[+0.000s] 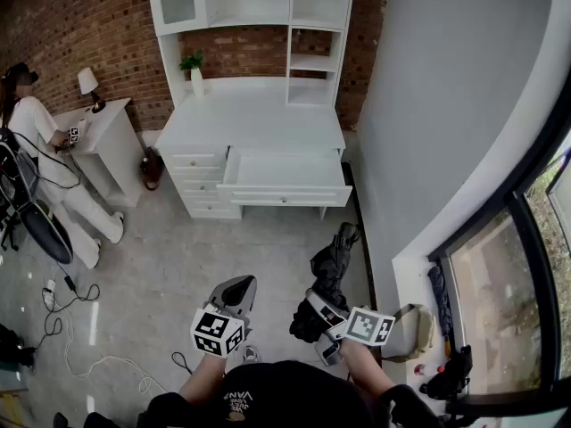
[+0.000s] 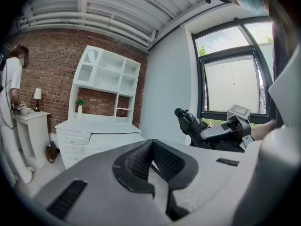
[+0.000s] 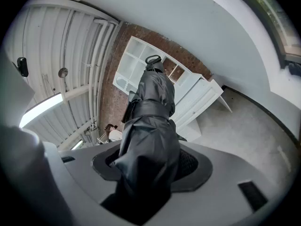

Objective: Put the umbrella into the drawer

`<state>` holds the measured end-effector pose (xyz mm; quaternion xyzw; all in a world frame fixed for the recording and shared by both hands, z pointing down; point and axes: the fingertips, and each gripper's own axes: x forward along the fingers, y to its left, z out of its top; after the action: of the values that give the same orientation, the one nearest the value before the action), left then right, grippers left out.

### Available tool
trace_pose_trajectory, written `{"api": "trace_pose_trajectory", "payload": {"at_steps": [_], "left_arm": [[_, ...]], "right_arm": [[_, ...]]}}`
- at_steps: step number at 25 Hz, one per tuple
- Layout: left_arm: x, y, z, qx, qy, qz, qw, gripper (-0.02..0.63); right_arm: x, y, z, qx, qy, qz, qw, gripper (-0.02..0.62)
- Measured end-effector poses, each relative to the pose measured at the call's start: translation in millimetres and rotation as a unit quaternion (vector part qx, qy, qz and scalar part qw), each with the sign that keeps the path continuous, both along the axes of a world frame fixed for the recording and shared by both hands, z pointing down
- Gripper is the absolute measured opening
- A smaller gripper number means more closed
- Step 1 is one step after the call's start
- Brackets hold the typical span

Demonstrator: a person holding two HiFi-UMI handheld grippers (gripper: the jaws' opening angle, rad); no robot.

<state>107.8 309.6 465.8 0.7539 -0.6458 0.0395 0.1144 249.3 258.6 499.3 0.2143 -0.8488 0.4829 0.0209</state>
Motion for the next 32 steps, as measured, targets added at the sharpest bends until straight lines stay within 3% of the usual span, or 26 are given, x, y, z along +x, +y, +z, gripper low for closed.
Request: {"api": "trace_pose_trajectory", "payload": {"at_steps": [7,17,24,32], "left_arm": [[39,9,3,0.008,-0.002,-0.021,0.9997,0.006],[41,2,16,0.0,0.011,-0.035,0.9993,0.006],[0,-28,22,0.0,0.015,-0.021,0.9997,0.006],[-94,-74,18,-0.007,0.014,0.014,0.9998,0.006]], "right_arm": [[33,4,4,0.01,-0.003,-0.02,1.0,0.253],[38,-8,14,0.005,0.009,-0.02,1.0,0.258],[-2,-35,19,0.002,0.007,-0.004,1.0,0.258],[-92,-75,16,0.0,0.012,0.034,0.999,0.258]]}}
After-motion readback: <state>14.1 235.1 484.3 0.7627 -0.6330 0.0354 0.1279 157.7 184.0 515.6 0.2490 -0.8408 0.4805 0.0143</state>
